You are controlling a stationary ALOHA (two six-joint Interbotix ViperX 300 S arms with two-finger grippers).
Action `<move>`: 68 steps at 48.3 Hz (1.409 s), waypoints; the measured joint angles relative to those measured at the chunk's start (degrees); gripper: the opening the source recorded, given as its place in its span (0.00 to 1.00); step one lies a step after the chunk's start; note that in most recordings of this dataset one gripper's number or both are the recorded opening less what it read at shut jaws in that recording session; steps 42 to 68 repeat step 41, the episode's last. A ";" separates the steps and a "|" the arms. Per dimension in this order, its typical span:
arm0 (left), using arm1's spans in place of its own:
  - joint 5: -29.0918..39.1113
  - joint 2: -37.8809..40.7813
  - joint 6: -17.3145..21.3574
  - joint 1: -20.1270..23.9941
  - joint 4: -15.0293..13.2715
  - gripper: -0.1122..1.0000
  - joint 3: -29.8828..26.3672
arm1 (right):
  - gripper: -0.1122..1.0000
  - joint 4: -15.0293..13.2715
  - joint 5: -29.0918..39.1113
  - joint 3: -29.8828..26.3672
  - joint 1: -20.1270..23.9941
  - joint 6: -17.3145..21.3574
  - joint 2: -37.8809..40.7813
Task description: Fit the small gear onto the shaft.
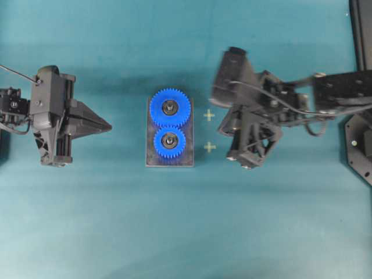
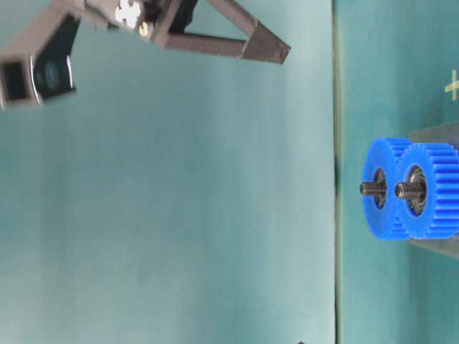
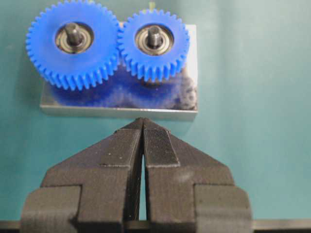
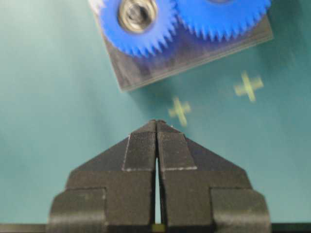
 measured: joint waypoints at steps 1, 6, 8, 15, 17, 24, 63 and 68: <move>0.00 0.09 0.00 0.00 0.00 0.10 0.00 | 0.10 -0.09 -0.97 0.53 0.09 0.00 0.00; 0.00 0.00 0.00 0.00 0.00 0.10 0.00 | 0.10 -0.09 -5.98 1.14 0.00 0.00 1.93; 0.00 0.00 0.00 0.00 0.00 0.10 -0.09 | 0.10 0.00 -7.21 0.88 0.00 0.00 3.43; 0.00 0.09 0.00 0.00 0.00 0.10 -0.26 | 0.10 -0.09 -8.35 -2.29 -0.88 0.00 10.28; 0.00 0.09 0.00 0.00 0.00 0.10 -0.44 | 0.10 -0.09 -8.26 -3.08 -1.23 0.00 11.78; 0.00 0.00 -0.09 0.09 0.00 0.10 -0.62 | 0.10 -0.09 -8.96 -4.66 -2.29 -0.09 15.47; 0.00 0.09 0.00 0.00 0.00 0.10 -0.62 | 0.10 -0.09 -12.74 -7.82 -2.90 -0.62 21.53; 0.00 0.09 0.00 0.00 0.00 0.10 -0.62 | 0.10 -0.09 -12.74 -7.82 -2.90 -0.62 21.53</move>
